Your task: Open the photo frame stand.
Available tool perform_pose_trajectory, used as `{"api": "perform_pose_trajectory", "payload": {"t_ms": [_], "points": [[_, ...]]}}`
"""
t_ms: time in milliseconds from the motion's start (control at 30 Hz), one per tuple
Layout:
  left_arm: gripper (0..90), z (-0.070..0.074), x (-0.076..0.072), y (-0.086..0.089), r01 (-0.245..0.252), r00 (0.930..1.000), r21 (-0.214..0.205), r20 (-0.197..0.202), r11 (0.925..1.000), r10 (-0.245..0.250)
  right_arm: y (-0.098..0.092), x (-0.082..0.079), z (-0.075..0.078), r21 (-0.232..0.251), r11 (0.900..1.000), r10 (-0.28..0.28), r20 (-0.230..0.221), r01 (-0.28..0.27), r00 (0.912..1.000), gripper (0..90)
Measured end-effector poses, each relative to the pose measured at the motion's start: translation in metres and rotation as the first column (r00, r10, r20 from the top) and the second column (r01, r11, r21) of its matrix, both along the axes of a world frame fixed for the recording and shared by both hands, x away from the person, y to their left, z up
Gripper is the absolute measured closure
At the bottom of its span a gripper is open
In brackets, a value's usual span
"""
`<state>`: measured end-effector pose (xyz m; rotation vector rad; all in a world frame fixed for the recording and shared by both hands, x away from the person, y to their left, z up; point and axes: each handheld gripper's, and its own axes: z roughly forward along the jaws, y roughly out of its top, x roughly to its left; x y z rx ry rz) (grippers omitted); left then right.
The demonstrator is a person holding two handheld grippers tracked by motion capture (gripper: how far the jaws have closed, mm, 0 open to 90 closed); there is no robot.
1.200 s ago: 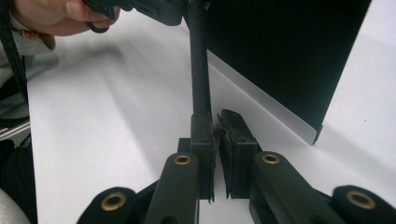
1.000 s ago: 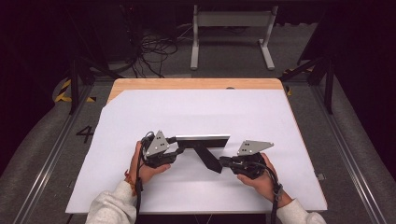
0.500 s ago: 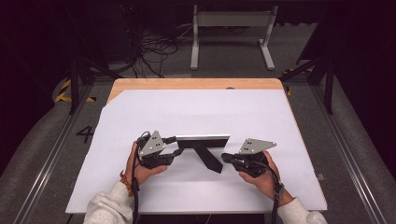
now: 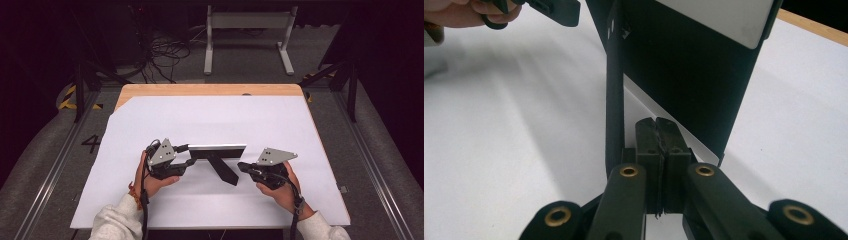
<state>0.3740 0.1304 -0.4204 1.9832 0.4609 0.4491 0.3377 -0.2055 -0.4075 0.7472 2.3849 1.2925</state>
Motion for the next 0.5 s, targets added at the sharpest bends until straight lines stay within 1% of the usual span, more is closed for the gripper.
{"api": "perform_pose_trajectory", "payload": {"t_ms": [200,367,500], "points": [[49.9,-0.0002,0.0017,0.0011,0.004,0.9999,-0.015,-0.012,0.9999,-0.004,0.0011,-0.0003,0.0011,0.000,1.0000,-0.001,0.007,0.001,1.0000,89.8],[49.8,0.0003,0.0031,0.0000,0.002,0.9999,-0.017,-0.014,0.9999,-0.003,0.0019,-0.0006,0.0019,0.003,1.0000,0.000,0.014,-0.001,0.9999,89.8],[50.3,-0.0009,0.0038,-0.0023,0.011,0.9997,-0.016,-0.022,0.9998,-0.011,0.0022,-0.0008,0.0024,0.005,1.0000,-0.002,0.019,0.002,0.9998,89.8]]}}
